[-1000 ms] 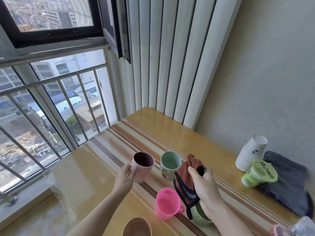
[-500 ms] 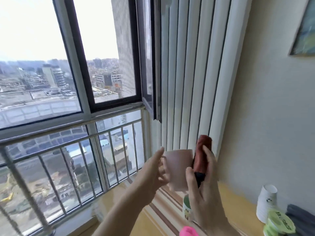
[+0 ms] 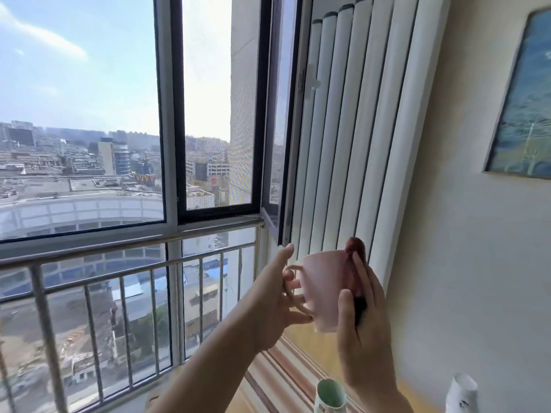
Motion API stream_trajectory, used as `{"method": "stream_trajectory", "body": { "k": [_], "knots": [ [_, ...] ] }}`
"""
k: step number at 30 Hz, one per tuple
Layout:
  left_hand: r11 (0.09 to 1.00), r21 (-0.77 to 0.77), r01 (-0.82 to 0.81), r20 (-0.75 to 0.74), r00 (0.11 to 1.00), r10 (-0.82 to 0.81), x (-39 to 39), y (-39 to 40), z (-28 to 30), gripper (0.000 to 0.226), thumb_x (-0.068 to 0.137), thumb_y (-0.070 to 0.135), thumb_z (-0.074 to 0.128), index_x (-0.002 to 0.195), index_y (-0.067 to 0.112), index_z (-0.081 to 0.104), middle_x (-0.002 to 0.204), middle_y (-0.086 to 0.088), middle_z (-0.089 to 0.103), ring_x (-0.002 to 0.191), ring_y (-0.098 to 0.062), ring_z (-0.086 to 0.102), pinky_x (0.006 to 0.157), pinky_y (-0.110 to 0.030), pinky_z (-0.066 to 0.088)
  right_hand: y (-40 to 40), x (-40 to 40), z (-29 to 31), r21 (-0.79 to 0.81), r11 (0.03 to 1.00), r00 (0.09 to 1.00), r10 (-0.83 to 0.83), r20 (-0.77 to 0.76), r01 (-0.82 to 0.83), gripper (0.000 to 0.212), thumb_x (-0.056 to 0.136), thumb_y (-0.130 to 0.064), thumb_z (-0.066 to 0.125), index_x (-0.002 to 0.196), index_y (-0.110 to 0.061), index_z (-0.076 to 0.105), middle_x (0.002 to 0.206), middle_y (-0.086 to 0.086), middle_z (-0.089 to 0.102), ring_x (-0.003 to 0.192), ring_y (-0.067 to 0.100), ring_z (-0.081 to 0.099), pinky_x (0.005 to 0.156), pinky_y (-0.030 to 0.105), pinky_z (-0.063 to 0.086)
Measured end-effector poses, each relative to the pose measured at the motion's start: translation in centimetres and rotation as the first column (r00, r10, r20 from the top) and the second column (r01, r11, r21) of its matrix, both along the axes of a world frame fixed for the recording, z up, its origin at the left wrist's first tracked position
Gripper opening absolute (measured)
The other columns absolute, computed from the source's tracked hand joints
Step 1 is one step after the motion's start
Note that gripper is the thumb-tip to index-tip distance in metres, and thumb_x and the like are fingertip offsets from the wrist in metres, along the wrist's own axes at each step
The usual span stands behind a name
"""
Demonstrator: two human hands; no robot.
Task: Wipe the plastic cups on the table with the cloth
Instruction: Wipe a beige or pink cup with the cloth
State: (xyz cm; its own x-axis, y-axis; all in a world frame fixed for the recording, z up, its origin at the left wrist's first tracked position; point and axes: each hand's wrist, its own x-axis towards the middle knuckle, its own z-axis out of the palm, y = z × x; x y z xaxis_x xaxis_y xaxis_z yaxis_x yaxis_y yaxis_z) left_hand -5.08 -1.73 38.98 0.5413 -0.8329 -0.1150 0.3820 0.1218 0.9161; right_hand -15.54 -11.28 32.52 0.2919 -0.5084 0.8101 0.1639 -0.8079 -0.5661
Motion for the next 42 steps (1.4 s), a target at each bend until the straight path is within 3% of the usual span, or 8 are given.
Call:
{"method": "stream_trajectory", "body": {
  "k": [7, 15, 18, 23, 31, 36, 40, 42],
  "knots": [
    [0.998, -0.052, 0.041, 0.000, 0.999, -0.041, 0.1, -0.4, 1.0, 0.044, 0.092, 0.053, 0.055, 0.073, 0.015, 0.044, 0.059, -0.003, 0.062, 0.051, -0.018, 0.062, 0.058, -0.034, 0.053, 1.7, -0.3, 0.4, -0.293, 0.918, 0.940, -0.315, -0.130, 0.267, 0.048, 0.096, -0.055, 0.030, 0.141, -0.043, 0.043, 0.164, 0.003, 0.015, 0.147, 0.028, 0.024, 0.109, 0.049, 0.040],
    [0.984, -0.093, 0.153, 0.190, 0.973, -0.134, 0.7, -0.4, 0.1, 0.074, 0.061, 0.047, 0.087, 0.118, 0.006, 0.064, 0.091, -0.009, 0.073, 0.077, -0.020, 0.072, 0.069, -0.038, 0.061, 1.0, -0.4, 1.9, 0.410, 0.858, 0.943, 0.222, 0.247, -0.310, 0.062, 0.081, -0.060, 0.038, 0.138, -0.038, 0.050, 0.146, -0.005, 0.052, 0.134, 0.013, 0.050, 0.105, 0.037, 0.049],
    [0.987, -0.136, 0.084, 0.186, 0.981, -0.058, -0.1, -1.1, -0.3, 0.089, 0.061, 0.051, 0.088, 0.131, 0.018, 0.043, 0.118, -0.012, 0.063, 0.097, -0.022, 0.070, 0.082, -0.049, 0.062, 1.6, -0.1, 1.9, 0.326, 0.913, 0.942, 0.143, 0.302, -0.243, 0.057, 0.088, -0.048, 0.037, 0.143, -0.035, 0.044, 0.152, -0.014, 0.044, 0.141, 0.010, 0.040, 0.114, 0.046, 0.038],
    [0.973, -0.171, -0.154, 0.596, 0.770, 0.227, -1.4, -1.8, -1.2, 0.034, 0.091, 0.058, 0.050, 0.118, 0.038, 0.049, 0.129, -0.002, 0.048, 0.122, -0.017, 0.053, 0.103, -0.033, 0.048, 1.3, -0.1, 1.5, 0.041, 0.992, 0.970, -0.127, 0.206, 0.121, 0.052, 0.095, -0.032, 0.035, 0.147, -0.031, 0.036, 0.157, -0.015, 0.033, 0.146, 0.013, 0.033, 0.112, 0.057, 0.036],
    [0.946, -0.319, 0.061, 0.356, 0.933, 0.060, -2.4, -2.0, -1.1, 0.074, 0.066, 0.069, 0.069, 0.125, 0.026, 0.056, 0.116, -0.001, 0.069, 0.086, -0.002, 0.072, 0.056, -0.014, 0.054, 2.3, 0.4, 1.0, -0.181, 0.964, 0.973, -0.169, 0.154, 0.196, 0.049, 0.097, -0.036, 0.034, 0.144, -0.048, 0.033, 0.154, -0.013, 0.034, 0.139, 0.015, 0.039, 0.107, 0.045, 0.044],
    [0.948, -0.318, 0.014, 0.303, 0.949, 0.088, -2.0, -2.6, -1.2, 0.088, 0.059, 0.062, 0.076, 0.129, 0.022, 0.040, 0.120, -0.007, 0.067, 0.102, -0.012, 0.073, 0.079, -0.031, 0.061, 0.7, 0.5, 1.8, 0.313, 0.920, 0.930, 0.120, 0.346, -0.235, 0.054, 0.089, -0.046, 0.036, 0.139, -0.031, 0.049, 0.146, 0.007, 0.052, 0.136, 0.031, 0.047, 0.107, 0.062, 0.039],
    [0.943, -0.329, 0.057, 0.350, 0.934, 0.065, -1.6, -3.2, -0.9, 0.071, 0.066, 0.065, 0.070, 0.122, 0.029, 0.044, 0.118, -0.005, 0.067, 0.101, -0.010, 0.070, 0.077, -0.027, 0.057, 1.5, 0.7, 2.5, 0.244, 0.946, 0.921, 0.112, 0.372, -0.214, 0.053, 0.089, -0.039, 0.036, 0.142, -0.035, 0.043, 0.151, -0.013, 0.046, 0.142, 0.011, 0.040, 0.112, 0.034, 0.039],
    [0.941, -0.330, 0.080, 0.400, 0.915, 0.063, -1.4, -3.4, -0.9, 0.062, 0.079, 0.064, 0.064, 0.124, 0.023, 0.054, 0.110, -0.004, 0.069, 0.094, -0.005, 0.068, 0.072, -0.018, 0.055, 1.4, 0.9, 2.1, 0.184, 0.976, 0.941, 0.047, 0.336, -0.115, 0.054, 0.091, -0.034, 0.035, 0.143, -0.045, 0.036, 0.156, -0.015, 0.037, 0.145, 0.010, 0.034, 0.116, 0.044, 0.035]
  ]
}}
